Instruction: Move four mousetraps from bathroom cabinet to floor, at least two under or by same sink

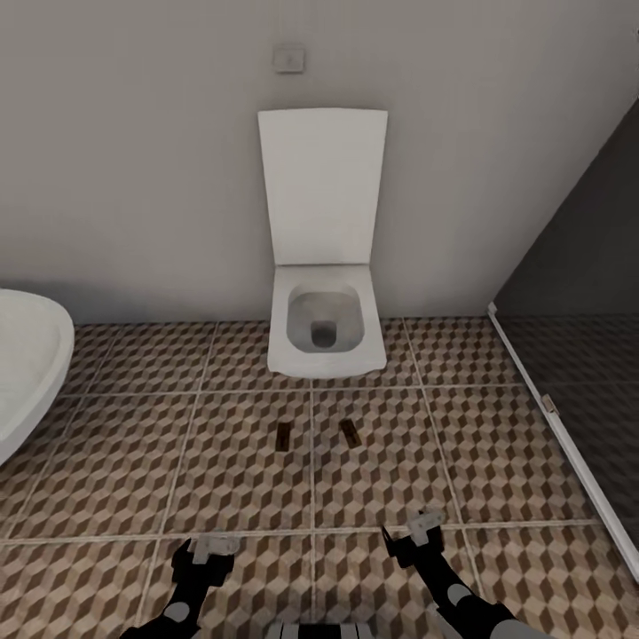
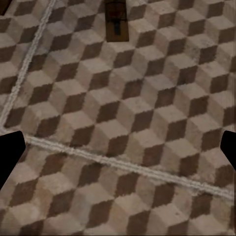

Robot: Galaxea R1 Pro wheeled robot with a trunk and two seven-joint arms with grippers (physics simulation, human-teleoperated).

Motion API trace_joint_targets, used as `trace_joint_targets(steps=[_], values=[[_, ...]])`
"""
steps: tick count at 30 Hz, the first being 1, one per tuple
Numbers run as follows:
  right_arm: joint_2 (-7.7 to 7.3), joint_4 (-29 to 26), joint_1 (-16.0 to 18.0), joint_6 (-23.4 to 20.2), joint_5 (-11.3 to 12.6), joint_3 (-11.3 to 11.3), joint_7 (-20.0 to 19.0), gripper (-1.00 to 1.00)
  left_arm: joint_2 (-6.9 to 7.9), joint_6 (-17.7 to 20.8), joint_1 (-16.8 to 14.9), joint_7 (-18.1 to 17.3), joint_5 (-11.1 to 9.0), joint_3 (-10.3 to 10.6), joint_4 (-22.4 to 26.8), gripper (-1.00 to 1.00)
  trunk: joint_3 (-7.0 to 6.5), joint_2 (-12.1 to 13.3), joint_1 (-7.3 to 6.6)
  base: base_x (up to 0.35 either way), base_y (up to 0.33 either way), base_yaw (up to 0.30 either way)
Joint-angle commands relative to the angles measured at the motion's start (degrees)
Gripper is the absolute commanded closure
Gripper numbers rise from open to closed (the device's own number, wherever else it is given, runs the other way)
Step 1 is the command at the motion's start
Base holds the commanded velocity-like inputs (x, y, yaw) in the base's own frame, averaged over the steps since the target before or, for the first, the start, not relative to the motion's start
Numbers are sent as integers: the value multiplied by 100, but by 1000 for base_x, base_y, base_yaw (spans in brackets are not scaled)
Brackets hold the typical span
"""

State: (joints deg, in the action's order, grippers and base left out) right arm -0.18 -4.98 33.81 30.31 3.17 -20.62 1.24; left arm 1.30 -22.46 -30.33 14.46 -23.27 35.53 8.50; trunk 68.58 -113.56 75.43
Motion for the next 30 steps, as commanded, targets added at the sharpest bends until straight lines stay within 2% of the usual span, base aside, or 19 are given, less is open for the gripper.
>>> trace_joint_targets(steps=[1, 12, 15, 18, 23, 30], values=[[-3, 44, 2, 61, 34, -47, 11, -100, -11, -59, -1, -29, -37, 50, -72, -100, -16, 40, -23, 0, 0, 0], [-8, 120, -30, 281, 35, -47, 8, -100, -32, -323, 0, -166, -37, 50, -622, -100, -213, 482, -265, 0, 0, 0], [-9, 163, -40, 407, 35, -47, 8, -100, -36, -683, 23, -176, -42, 50, -998, -100, -267, 602, -331, 0, 0, 0], [-9, 282, -46, 549, 35, -47, 8, -100, -22, -1012, 66, -195, -44, 46, -1171, -100, -321, 722, -397, 0, 0, 0], [-9, 364, -65, 737, 46, -46, 8, -100, 4, -1289, 214, -232, -46, 42, -1260, -100, -410, 923, -506, 0, 0, 0], [-48, 387, -178, 804, 52, -42, 22, -100, 3, -1358, 282, -241, -46, 41, -1280, -100, -536, 1203, -660, 0, 0, 0]])
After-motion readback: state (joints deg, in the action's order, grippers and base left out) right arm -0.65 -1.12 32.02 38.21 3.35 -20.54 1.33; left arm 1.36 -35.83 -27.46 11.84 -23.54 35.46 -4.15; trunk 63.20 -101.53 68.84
